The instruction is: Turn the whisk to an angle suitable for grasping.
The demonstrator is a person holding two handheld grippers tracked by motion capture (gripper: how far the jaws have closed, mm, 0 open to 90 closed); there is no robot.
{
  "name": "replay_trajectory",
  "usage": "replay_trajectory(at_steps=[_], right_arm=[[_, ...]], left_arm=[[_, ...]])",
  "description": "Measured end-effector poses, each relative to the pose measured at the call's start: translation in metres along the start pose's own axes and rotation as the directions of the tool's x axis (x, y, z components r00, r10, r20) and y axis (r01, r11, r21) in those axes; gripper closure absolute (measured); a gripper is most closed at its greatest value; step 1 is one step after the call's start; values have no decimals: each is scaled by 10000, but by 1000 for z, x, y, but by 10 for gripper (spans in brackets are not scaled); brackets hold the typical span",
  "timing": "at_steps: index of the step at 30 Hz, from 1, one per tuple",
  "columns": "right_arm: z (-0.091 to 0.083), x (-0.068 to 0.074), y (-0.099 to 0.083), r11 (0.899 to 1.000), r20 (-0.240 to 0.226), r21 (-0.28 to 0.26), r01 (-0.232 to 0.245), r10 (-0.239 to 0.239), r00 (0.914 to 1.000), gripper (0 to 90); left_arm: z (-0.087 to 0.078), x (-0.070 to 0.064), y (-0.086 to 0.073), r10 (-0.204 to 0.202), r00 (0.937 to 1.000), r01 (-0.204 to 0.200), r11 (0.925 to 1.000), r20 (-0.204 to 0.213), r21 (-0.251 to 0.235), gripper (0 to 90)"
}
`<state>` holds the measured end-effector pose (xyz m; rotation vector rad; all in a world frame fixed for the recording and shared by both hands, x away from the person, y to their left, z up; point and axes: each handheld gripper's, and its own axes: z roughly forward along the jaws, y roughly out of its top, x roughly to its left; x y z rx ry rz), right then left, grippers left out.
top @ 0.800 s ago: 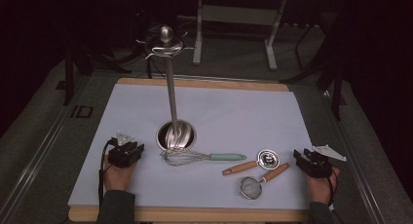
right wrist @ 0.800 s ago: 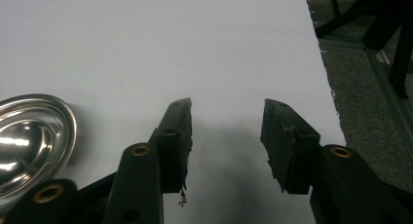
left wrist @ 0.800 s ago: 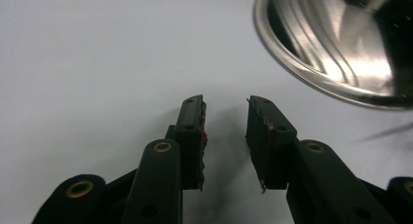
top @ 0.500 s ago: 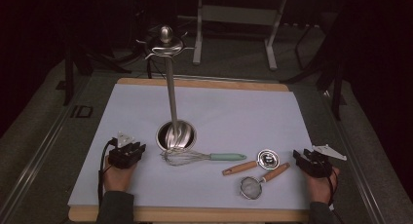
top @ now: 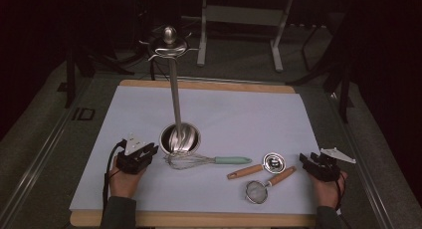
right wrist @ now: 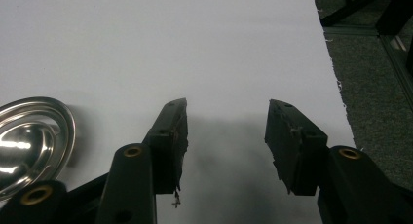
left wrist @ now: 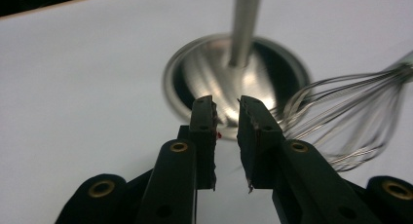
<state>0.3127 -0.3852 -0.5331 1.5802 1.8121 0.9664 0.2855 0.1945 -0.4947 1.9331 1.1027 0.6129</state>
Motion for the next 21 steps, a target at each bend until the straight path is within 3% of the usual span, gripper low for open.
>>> replay_trajectory(at_steps=[8, 11, 14, 21], right_arm=[[1, 1, 0, 9999, -36, 77, 99, -99, 9999, 489], [1, 0, 0, 9999, -89, 125, 52, -51, 9999, 484], [1, 0, 0, 9999, -133, 118, 0, 1, 9999, 481], [2, 0, 1, 9999, -158, 162, -19, 22, 9999, 478]], left_arm=[[1, -20, 20, 675, 9944, -671, 9977, 819, -73, 769], [4, -26, 26, 801, 9880, -787, 9968, 1318, -153, 746], [10, -32, 29, 1192, 9798, -1209, 9927, 1608, 5, 735], [21, -43, 34, 1826, 9650, -1931, 9804, 1884, 386, 725]])
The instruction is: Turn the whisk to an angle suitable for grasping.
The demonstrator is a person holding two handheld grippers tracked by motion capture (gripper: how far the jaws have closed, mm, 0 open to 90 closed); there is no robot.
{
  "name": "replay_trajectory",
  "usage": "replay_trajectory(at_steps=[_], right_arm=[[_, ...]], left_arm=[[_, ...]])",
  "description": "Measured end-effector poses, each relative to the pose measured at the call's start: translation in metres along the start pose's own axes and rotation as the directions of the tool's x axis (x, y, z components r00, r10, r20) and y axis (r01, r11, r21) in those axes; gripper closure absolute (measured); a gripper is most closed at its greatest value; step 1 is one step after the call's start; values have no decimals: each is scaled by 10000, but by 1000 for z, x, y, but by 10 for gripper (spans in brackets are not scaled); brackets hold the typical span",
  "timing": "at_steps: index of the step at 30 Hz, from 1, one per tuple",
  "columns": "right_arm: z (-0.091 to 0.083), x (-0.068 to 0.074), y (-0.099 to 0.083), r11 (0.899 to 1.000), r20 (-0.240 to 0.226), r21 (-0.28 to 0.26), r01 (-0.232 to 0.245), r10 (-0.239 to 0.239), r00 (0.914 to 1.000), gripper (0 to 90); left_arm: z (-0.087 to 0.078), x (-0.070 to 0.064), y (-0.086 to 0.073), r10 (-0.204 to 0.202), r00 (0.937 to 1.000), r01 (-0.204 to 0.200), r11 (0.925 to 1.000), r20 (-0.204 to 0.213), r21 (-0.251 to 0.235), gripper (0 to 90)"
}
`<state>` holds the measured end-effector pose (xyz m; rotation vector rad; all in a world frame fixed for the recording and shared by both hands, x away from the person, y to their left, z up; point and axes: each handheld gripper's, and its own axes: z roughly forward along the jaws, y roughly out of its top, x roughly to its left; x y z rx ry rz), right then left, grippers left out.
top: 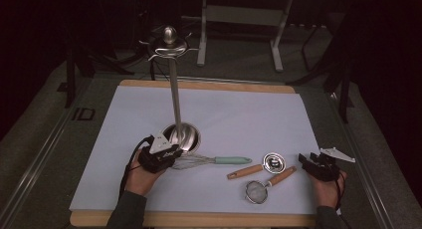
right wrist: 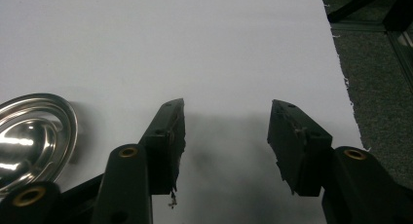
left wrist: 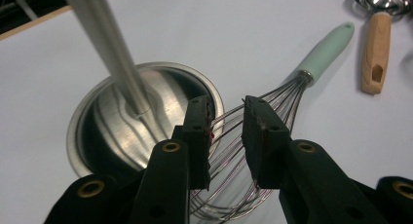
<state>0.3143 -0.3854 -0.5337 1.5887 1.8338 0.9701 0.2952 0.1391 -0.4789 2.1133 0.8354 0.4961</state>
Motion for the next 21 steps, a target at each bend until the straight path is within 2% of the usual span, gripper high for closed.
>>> replay_trajectory(at_steps=[5, 13, 21], right_arm=[[0, 0, 0, 10000, -16, 34, -43, 43, 10000, 475], [0, -1, 0, 10000, -39, 59, -60, 60, 10000, 473], [1, 0, 0, 10000, -38, 77, -43, 44, 10000, 472]], left_arm=[[10, -1, 2, 369, 9990, -380, 9982, 235, 460, 725], [22, -1, 0, 571, 9976, -608, 9929, 387, 1019, 716], [24, -2, 0, 700, 9967, -744, 9902, 411, 1184, 748]])
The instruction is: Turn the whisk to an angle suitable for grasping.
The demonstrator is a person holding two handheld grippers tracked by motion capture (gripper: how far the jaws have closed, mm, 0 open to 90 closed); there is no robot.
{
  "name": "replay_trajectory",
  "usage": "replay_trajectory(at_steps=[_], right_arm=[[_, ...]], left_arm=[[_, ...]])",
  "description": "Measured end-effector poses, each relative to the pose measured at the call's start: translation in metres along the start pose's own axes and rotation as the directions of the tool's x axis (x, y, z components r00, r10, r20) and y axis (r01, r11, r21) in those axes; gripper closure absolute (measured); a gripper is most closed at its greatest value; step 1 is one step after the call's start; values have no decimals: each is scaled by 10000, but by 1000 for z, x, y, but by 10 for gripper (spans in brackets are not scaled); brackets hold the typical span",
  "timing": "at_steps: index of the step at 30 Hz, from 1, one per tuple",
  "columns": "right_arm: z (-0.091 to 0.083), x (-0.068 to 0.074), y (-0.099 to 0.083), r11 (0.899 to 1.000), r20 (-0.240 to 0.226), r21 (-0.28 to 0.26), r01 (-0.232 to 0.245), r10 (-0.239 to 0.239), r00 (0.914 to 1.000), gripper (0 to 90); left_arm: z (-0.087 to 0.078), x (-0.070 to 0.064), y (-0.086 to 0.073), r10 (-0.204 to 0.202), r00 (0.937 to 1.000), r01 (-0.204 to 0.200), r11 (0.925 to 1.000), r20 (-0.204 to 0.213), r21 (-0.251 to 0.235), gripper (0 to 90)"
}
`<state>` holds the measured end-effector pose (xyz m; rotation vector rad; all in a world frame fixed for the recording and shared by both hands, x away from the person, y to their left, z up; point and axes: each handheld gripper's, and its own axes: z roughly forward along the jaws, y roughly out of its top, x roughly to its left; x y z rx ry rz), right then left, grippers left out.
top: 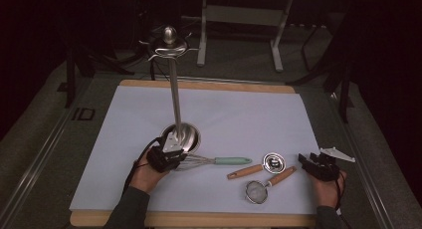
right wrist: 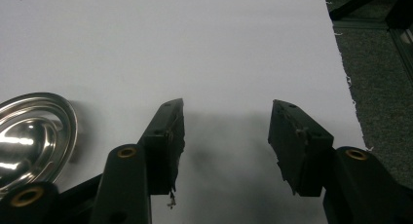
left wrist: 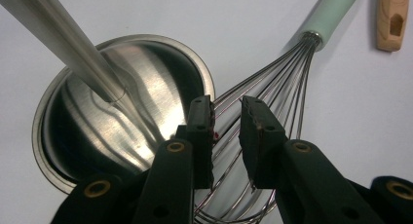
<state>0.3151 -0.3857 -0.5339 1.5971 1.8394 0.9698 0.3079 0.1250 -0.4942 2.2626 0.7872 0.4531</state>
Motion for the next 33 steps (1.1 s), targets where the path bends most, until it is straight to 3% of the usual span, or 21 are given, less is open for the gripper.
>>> replay_trajectory(at_steps=[9, 16, 19, 22, 23, 29, 33], right_arm=[[0, 0, 0, 10000, -5, 29, 4, -4, 10000, 471], [1, 0, 0, 10000, 19, 42, 16, -16, 10000, 471], [1, 0, 0, 10000, 32, 73, 12, -12, 10000, 471], [1, 0, 0, 9999, 25, 106, -1, 1, 10000, 471], [1, 0, 0, 10000, 39, 98, 16, -17, 10000, 471], [2, 1, 1, 9999, 76, 160, -7, 6, 10000, 471], [2, 1, 1, 9998, 98, 192, -30, 28, 9999, 471]], left_arm=[[2, -1, 1, 342, 9992, -343, 9994, 198, 62, 713], [-2, 5, 10, 497, 9988, -496, 9987, -56, 109, 749], [-1, 8, 10, 450, 9988, -455, 9986, 183, 253, 718], [2, 7, 8, 625, 9977, -636, 9972, 273, 403, 684], [4, 6, 6, 856, 9960, -865, 9955, 254, 386, 658], [3, 14, 3, 645, 9977, -640, 9976, -182, 270, 620], [1, 21, 1, 357, 9992, -356, 9993, -164, 101, 585]])
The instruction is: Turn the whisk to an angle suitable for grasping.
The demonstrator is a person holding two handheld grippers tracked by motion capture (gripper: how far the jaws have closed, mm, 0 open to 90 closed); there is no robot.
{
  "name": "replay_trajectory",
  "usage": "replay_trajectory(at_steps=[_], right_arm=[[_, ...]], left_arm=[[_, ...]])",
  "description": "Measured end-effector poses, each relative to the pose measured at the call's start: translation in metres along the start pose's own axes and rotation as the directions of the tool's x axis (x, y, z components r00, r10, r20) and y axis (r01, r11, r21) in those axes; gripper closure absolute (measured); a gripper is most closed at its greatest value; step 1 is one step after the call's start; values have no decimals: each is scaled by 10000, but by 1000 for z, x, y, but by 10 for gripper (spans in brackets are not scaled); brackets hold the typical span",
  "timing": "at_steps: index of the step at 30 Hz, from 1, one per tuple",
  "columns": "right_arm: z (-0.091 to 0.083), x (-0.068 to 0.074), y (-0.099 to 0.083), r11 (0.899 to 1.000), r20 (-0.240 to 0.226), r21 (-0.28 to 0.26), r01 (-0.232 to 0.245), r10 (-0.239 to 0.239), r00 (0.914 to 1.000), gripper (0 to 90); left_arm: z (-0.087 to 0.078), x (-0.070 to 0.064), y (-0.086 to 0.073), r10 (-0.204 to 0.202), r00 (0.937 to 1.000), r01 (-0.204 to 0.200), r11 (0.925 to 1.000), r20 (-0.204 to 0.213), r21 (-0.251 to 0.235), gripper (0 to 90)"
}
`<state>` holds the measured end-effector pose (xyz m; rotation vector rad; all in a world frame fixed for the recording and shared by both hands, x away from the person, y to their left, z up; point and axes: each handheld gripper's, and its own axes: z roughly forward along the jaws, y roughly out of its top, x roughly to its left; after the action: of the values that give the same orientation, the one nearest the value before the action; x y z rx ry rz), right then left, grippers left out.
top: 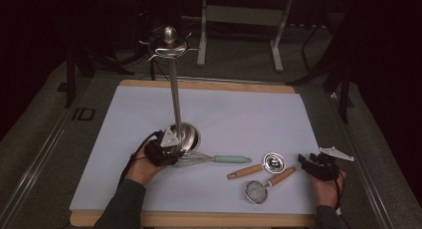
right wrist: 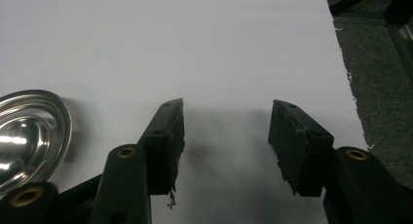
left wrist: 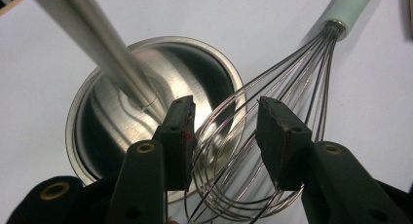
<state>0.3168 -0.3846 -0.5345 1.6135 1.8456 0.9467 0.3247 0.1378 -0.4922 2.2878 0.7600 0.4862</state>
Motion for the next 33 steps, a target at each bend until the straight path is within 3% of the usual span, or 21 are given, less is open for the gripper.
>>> replay_trajectory(at_steps=[7, 13, 23, 33], right_arm=[[0, 0, 0, 10000, -14, -52, 13, -13, 10000, 470], [0, 0, 0, 10000, -24, 11, -26, 26, 10000, 469], [1, -1, 0, 10000, -55, 51, 12, -12, 10000, 466], [1, -1, 0, 10000, -54, 62, -8, 9, 10000, 463]], left_arm=[[5, -2, -4, 167, 9993, -175, 9996, 329, 237, 573], [6, -1, -5, 29, 9989, -39, 9998, 467, 201, 581], [-7, -8, -6, 192, 9990, -195, 9998, 407, 65, 703], [-19, -11, -9, 171, 9973, -161, 9998, 711, -146, 769]])
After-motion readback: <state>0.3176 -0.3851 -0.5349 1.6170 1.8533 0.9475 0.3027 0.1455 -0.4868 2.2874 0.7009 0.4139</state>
